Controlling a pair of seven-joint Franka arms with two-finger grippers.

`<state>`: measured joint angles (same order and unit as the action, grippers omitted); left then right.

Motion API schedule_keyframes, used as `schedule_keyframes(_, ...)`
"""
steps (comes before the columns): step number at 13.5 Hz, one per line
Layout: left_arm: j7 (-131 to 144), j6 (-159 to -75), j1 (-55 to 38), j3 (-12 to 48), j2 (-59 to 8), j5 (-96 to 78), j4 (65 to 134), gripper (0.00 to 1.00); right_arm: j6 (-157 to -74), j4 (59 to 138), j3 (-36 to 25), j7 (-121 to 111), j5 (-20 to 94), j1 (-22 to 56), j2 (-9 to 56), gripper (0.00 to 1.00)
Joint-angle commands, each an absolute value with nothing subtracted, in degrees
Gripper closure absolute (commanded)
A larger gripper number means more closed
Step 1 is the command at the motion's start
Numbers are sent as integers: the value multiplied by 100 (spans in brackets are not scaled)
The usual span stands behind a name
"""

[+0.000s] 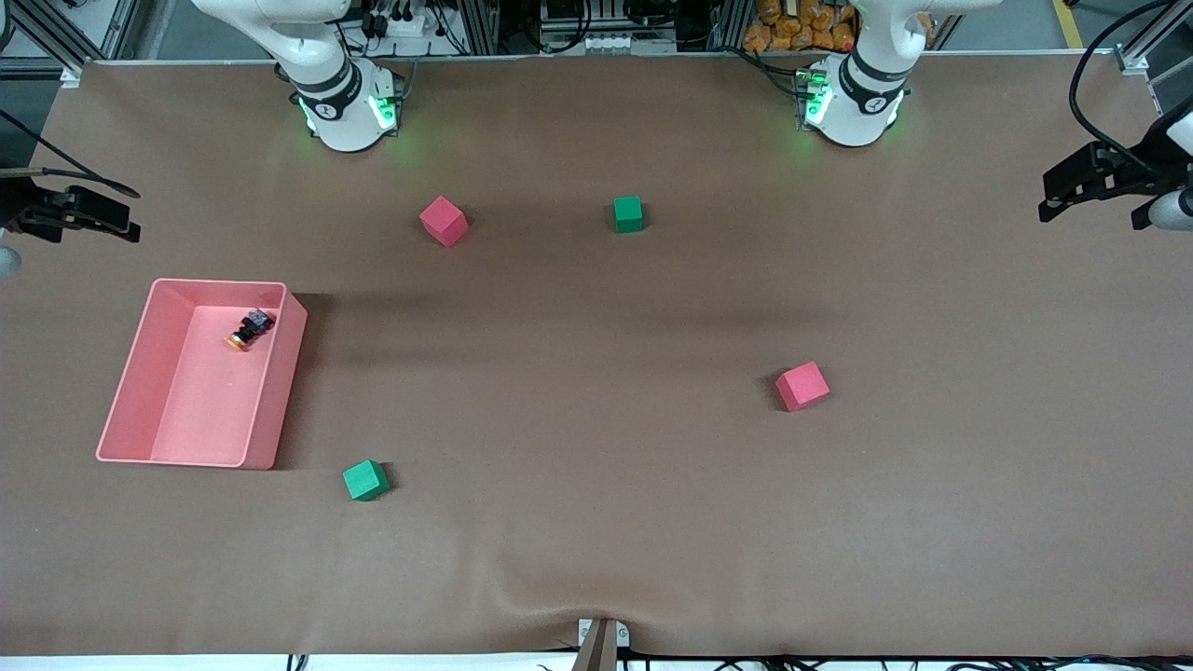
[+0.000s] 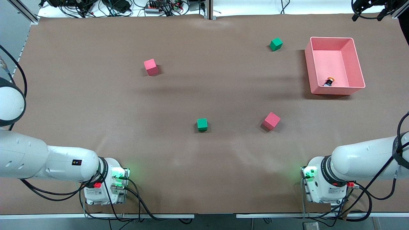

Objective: Place and upright button with both arms
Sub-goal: 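Reach the right gripper down into the pink tray toward the button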

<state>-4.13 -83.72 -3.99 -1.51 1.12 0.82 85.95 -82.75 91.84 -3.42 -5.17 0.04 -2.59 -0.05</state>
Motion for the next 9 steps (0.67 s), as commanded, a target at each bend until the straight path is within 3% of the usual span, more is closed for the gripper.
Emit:
schedule_keyframes(1,-334,-8376,-430,-149,79,132,8499,0,-8253,9167,-352,-501,62,-229,-44,0)
schedule_keyframes(9,-378,-8350,-369,-176,44,264,8508,0,-8235,9184,-369,-492,-62,-316,122,0)
